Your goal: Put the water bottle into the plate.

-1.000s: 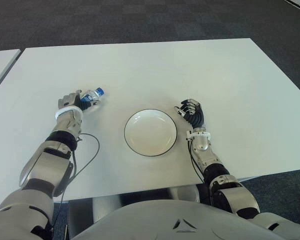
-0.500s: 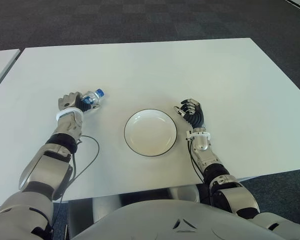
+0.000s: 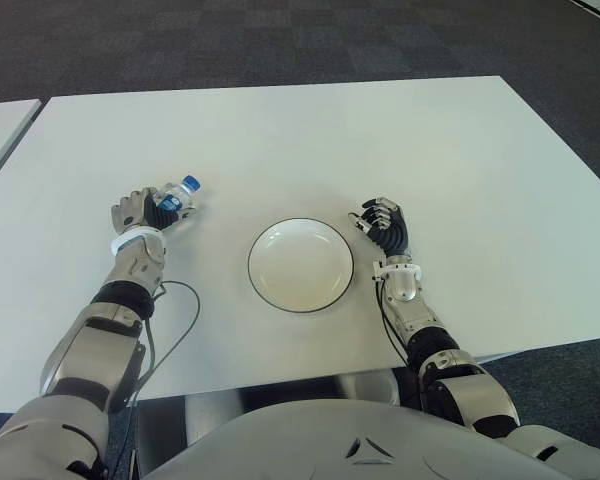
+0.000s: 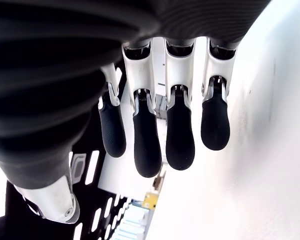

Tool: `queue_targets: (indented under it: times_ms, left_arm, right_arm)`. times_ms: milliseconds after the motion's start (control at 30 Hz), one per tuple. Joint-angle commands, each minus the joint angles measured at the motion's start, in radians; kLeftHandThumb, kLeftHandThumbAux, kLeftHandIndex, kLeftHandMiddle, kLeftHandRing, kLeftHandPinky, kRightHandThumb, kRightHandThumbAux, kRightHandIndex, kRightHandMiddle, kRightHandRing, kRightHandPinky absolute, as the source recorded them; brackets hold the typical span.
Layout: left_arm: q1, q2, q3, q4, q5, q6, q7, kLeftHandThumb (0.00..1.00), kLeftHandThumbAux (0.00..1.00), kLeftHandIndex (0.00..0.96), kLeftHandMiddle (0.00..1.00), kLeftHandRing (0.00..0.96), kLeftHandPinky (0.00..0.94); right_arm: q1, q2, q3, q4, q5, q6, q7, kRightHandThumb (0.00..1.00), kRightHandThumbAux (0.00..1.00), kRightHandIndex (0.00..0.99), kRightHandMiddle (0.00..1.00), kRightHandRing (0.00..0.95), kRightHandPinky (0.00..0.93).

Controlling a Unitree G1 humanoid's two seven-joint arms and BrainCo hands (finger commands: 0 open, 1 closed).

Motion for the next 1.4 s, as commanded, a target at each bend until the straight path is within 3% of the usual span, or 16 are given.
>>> queue_targets:
  times_ms: [33, 567, 767, 833, 1000, 1400]
  left_arm:
    - [0.089, -0.072, 0.025, 0.069, -0.068, -0.027, -0.023, 0.853, 0.668, 0.399, 0.537, 0.861, 0.875]
    - [0.083, -0.082, 0.047, 0.115, -0.080, -0.085, 0.014, 0.855, 0.667, 0.401, 0.538, 0.875, 0.876]
    - [0.094, -0.077, 0.055, 0.112, -0.093, -0.152, 0.022, 0.856, 0.667, 0.403, 0.539, 0.879, 0.876]
    - [0.103, -0.073, 0.058, 0.081, -0.098, -0.160, 0.019, 0.856, 0.667, 0.403, 0.539, 0.881, 0.876]
    - [0.213, -0.050, 0.076, -0.230, -0.111, -0.121, -0.006, 0.856, 0.667, 0.404, 0.540, 0.883, 0.870]
    - [0.286, -0.093, 0.099, -0.444, -0.082, -0.132, 0.065, 0.853, 0.669, 0.397, 0.531, 0.879, 0.836]
  right_arm:
    - [0.007, 0.008, -0.005, 0.004, 0.009, 0.010, 0.003, 0.708, 0.728, 0.432, 0.610, 0.622, 0.626]
    - [0.009, 0.007, -0.004, -0.004, 0.008, 0.011, 0.007, 0.708, 0.727, 0.432, 0.605, 0.614, 0.626]
    - [0.009, 0.007, -0.005, 0.002, 0.012, 0.004, 0.009, 0.708, 0.727, 0.432, 0.601, 0.613, 0.624]
    - [0.009, 0.007, -0.005, 0.001, 0.012, 0.003, 0.008, 0.708, 0.727, 0.432, 0.600, 0.613, 0.624]
    - [0.011, 0.006, -0.003, -0.003, 0.004, 0.002, -0.002, 0.708, 0.728, 0.432, 0.597, 0.613, 0.622]
    - [0.020, 0.004, 0.000, -0.019, 0.000, 0.009, -0.003, 0.708, 0.728, 0.432, 0.597, 0.617, 0.620]
